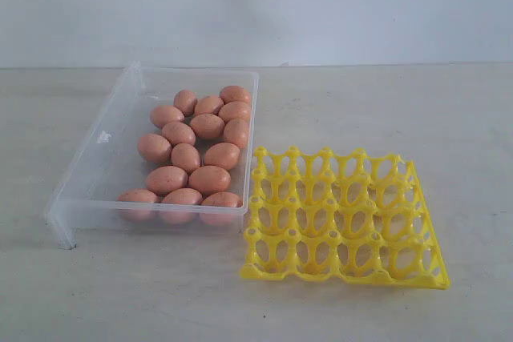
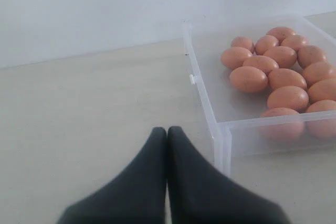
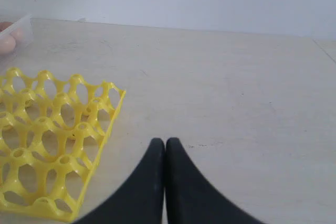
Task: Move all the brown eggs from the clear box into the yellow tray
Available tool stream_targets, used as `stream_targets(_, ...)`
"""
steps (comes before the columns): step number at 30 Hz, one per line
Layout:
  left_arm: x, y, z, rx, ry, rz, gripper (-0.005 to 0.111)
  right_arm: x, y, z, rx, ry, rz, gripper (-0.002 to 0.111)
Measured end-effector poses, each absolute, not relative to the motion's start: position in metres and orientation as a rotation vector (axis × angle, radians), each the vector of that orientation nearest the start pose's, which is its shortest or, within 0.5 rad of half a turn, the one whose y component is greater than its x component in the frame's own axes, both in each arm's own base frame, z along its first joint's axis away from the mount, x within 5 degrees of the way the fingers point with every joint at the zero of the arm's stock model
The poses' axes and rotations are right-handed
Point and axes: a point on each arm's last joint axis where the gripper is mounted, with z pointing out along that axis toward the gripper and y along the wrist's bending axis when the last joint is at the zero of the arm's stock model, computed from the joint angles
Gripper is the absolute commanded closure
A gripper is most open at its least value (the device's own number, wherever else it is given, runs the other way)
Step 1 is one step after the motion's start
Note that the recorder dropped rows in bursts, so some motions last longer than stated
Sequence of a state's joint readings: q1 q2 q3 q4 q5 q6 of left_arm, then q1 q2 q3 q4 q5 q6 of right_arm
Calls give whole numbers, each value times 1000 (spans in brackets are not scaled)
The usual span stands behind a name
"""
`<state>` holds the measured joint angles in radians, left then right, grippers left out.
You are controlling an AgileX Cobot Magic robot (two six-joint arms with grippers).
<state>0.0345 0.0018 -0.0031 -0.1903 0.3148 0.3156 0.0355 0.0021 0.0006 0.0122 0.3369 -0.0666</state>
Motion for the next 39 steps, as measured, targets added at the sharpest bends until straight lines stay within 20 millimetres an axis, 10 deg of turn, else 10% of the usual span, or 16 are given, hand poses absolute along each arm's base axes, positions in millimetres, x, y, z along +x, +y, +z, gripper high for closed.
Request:
stream_targets(14,54,-3,186,131,1787,69,111,55,3,189,-149,1743,-59,109)
stream_targets(24,54,-3,186,131,1787,69,111,56,5,208,678,1443,796,109)
stream_targets(29,54,-3,186,131,1787,69,111,56,2,213,758,1352,877,109)
stream_targets(35,54,-3,186,131,1787,69,111,34,-39,266,863,594,828,109)
stream_targets(39,54,-3,186,131,1787,69,111,50,-31,340,703,703,686,109)
